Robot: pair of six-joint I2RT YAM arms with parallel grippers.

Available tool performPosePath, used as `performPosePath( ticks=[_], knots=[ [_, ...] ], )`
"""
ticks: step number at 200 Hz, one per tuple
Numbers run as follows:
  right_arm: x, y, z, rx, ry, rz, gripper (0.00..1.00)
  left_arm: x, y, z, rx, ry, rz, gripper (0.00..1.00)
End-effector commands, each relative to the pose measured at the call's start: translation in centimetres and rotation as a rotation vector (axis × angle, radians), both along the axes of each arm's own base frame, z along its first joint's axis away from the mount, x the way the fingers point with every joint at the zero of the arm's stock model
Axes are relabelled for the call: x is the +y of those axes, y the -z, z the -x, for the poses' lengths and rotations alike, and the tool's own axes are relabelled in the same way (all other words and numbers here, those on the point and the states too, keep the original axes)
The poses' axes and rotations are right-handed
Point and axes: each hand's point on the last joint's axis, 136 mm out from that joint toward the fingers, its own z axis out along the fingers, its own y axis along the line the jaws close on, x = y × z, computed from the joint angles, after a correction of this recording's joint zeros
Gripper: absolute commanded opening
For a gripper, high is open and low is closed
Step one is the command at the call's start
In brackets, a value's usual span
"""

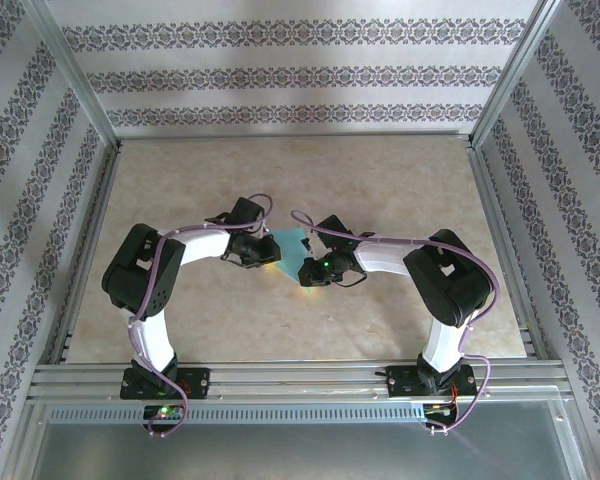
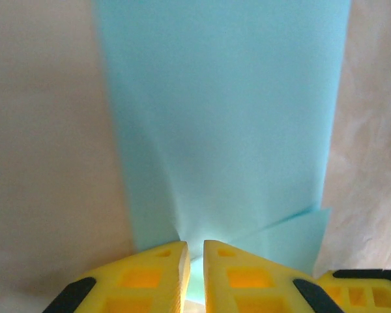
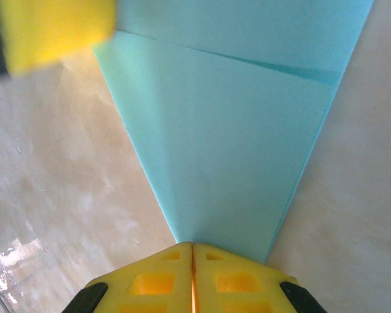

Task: Fold a paper plane with a square sheet of paper (pick it up from the middle)
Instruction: Third fold the triangle at the center of the table.

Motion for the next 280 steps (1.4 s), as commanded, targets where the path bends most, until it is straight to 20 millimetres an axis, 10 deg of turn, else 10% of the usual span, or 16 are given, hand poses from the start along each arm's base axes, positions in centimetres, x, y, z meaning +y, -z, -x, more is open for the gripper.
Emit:
performPosePath(
  ticks=[1,67,121,192,253,280],
  knots=[
    [-4.5,4.4,3.3,0.133,0.027,0.209,0.10,4.2,0.6,-1.8,-0.030,-0.105,-0.063,0.16],
    [-3.7,3.9,2.7,0.130,0.037,0.178,0.10,0.5,-5.6,-1.1,-0.129,-0.160,0.123,0.16],
    [-3.8,4.1,3.0,0.141,0.036,0.177,0.10,-4.2,-3.8,0.6,-0.057,-0.119,0.217,0.16],
    [-2.7,2.8,2.4,0.123,0.026,0.113,0.10,-2.6,0.8,1.6,0.082,-0.183,0.062,0.09],
    [1.4,-3.6,-0.4,-0.020,-0.009,-0.117,0.11,-1.3,2.5,2.5,0.133,-0.197,-0.023,0.07],
    [2.6,-3.5,-1.0,-0.015,0.007,-0.164,0.10,-1.3,2.9,2.9,0.154,-0.191,-0.028,0.06]
  ],
)
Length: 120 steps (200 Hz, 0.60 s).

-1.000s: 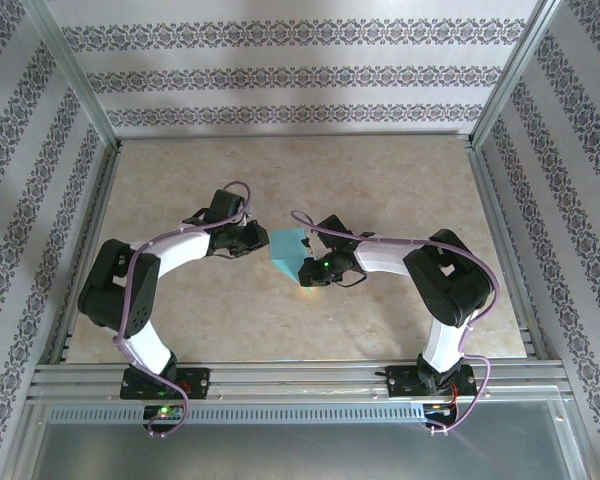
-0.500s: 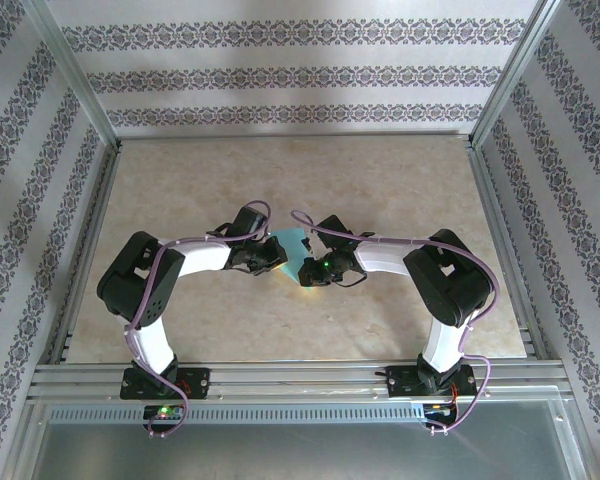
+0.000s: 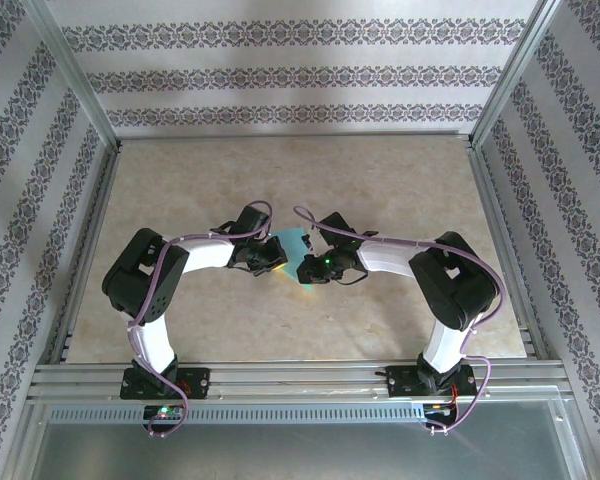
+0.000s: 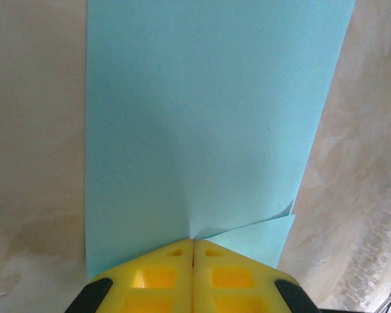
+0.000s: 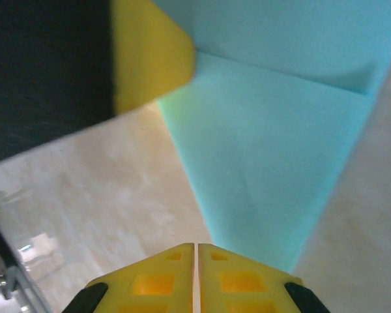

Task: Fold a paper plane with a square sheet of paper (pick it up from the middle)
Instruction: Third fold the triangle at the center of the table.

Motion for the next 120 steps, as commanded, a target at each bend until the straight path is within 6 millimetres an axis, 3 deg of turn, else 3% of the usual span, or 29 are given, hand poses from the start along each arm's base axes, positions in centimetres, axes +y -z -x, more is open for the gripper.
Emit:
performPosePath(
  ticks=[1,65,120],
  knots=[
    [1.5,-1.3,-0.7,-0.009,0.006,-0.077,0.10,1.7,3.0,1.7,0.106,-0.023,-0.100,0.06],
    [2.4,0.8,-2.2,0.029,0.041,-0.022,0.04,2.0,3.5,2.1,0.135,-0.024,-0.114,0.06],
    [0.8,3.1,-0.3,0.075,0.035,0.055,0.03,3.6,4.7,3.3,0.195,-0.040,-0.206,0.06]
  ],
)
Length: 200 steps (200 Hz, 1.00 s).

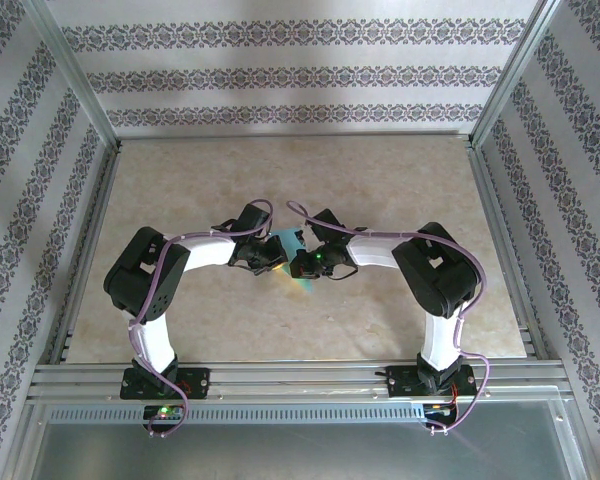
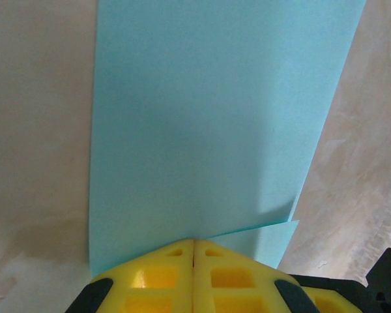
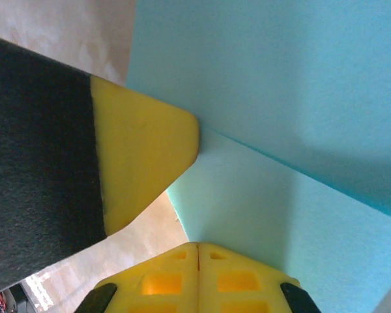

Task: Fold a paper plane with a square sheet of paper (pick it up from the middle)
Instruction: Third fold the triangle at the center of the table.

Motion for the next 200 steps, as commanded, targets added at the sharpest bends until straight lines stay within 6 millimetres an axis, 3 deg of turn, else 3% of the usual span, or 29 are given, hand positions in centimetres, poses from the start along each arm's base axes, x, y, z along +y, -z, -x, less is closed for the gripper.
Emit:
performPosePath(
  ticks=[1,42,96,119,137,162,183,200],
  knots=[
    [-1.2,1.6,1.5,0.043,0.001,0.059,0.03,3.6,4.6,3.4,0.171,-0.038,-0.194,0.06],
    [-3.5,2.3,4.3,0.078,-0.016,0.078,0.04,4.5,5.8,4.3,0.207,-0.036,-0.240,0.06],
    [-6.2,1.7,7.2,0.089,-0.027,0.112,0.05,4.4,5.4,4.1,0.199,-0.025,-0.241,0.05],
    [-6.9,-0.1,6.9,0.041,-0.013,0.109,0.07,3.6,4.4,3.5,0.172,0.008,-0.215,0.05],
    [-6.6,-3.4,5.1,-0.071,0.006,0.077,0.09,2.5,2.6,2.4,0.131,0.036,-0.165,0.07],
    [-5.9,-8.2,2.3,-0.250,0.071,-0.002,0.20,0.2,-2.1,0.0,0.021,0.075,-0.069,0.13],
    [-6.7,-10.0,0.3,-0.355,0.155,0.004,0.27,-0.4,-6.1,-1.6,-0.075,0.074,-0.035,0.19],
    [-7.3,-10.2,-0.9,-0.380,0.217,0.024,0.37,0.7,-8.0,-2.2,-0.119,0.032,-0.040,0.28]
  ],
)
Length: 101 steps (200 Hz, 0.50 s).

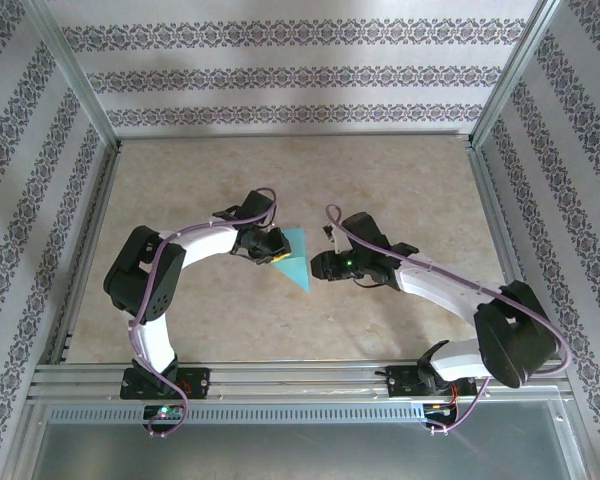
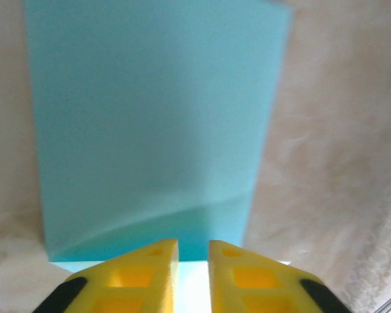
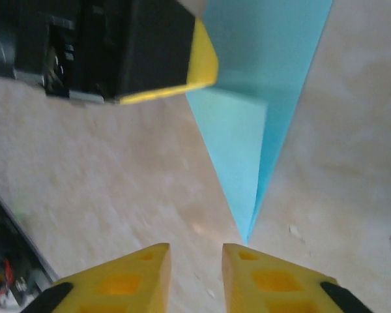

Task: Fold a paper plane with a square sheet of paper (pick it up from the middle)
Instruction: Third fold the triangle at the center of the table, then fourth fold the wing at the center of the table.

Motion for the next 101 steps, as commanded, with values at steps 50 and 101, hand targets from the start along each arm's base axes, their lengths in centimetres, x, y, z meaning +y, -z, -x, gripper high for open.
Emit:
performPosePath(
  ticks=[50,101],
  knots=[
    [0.6,1.1,-4.2,-0.002,0.070,0.000,0.44,5.6,-4.7,-0.4,-0.132,-0.178,0.105,0.46],
    [3.1,4.3,-5.9,0.079,-0.009,-0.010,0.45,7.1,-2.8,0.8,-0.130,-0.215,0.158,0.64]
  ],
)
